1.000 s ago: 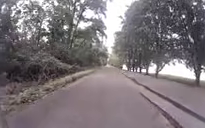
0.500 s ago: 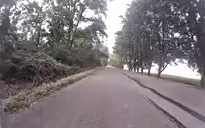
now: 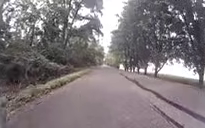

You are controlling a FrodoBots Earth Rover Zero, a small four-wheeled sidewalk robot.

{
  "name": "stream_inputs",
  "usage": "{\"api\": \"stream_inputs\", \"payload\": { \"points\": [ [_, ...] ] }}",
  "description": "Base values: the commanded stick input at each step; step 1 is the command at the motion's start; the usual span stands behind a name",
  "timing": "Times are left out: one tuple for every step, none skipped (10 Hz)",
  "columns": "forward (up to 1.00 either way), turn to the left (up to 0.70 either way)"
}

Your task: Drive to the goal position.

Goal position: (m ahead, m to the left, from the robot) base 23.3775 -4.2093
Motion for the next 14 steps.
{"api": "stream_inputs", "payload": {
  "points": [
    [0.7,0.0],
    [0.7,0.0],
    [0.7,0.0],
    [0.7,0.0],
    [0.7,0.0],
    [0.7,0.0],
    [0.7,0.0],
    [0.7,0.0],
    [0.7,0.0],
    [0.7,0.0],
    [0.7,0.0],
    [0.7,0.0],
    [0.7,0.0],
    [0.7,0.0]
  ]
}}
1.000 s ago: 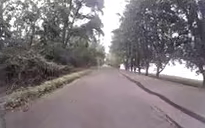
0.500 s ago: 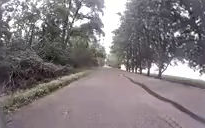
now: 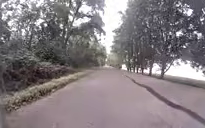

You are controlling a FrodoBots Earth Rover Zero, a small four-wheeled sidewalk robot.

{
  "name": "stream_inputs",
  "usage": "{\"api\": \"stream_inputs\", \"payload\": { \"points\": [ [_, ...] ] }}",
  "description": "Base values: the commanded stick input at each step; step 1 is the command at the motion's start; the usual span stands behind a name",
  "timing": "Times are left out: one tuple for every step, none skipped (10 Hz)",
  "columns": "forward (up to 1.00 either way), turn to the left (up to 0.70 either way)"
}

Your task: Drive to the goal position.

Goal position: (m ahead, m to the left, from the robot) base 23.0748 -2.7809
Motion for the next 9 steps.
{"api": "stream_inputs", "payload": {
  "points": [
    [0.7,0.0],
    [0.7,0.0],
    [0.7,0.0],
    [0.7,0.0],
    [0.7,0.0],
    [0.7,0.0],
    [0.7,0.0],
    [0.7,0.0],
    [0.7,0.0]
  ]
}}
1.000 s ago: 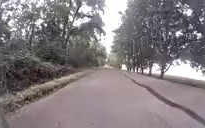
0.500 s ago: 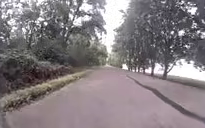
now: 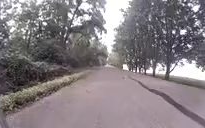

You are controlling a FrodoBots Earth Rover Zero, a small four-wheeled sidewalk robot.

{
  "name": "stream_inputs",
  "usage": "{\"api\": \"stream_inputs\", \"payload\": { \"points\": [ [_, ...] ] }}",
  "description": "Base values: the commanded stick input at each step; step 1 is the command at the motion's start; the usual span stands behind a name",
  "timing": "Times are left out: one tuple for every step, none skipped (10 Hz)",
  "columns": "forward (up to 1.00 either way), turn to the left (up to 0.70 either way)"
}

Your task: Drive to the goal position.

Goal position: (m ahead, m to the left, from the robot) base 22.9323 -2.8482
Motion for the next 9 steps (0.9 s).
{"api": "stream_inputs", "payload": {
  "points": [
    [0.7,0.0],
    [0.7,0.0],
    [0.7,0.0],
    [0.7,0.0],
    [0.7,0.0],
    [0.7,0.0],
    [0.7,0.0],
    [0.7,0.0],
    [0.7,0.0]
  ]
}}
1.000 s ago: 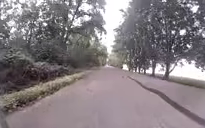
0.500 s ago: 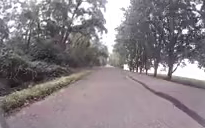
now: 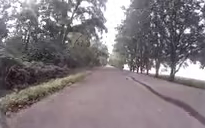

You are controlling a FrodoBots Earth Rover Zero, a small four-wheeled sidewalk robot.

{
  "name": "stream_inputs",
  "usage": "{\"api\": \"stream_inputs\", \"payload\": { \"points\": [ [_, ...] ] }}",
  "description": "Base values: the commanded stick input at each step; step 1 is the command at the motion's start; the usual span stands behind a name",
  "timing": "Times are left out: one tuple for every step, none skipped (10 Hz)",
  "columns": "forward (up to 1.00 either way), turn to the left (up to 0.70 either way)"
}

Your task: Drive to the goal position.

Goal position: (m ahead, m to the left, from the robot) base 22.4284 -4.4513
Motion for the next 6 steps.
{"api": "stream_inputs", "payload": {
  "points": [
    [0.7,0.0],
    [0.7,0.0],
    [0.7,0.0],
    [0.7,0.0],
    [0.7,0.0],
    [0.7,0.0]
  ]
}}
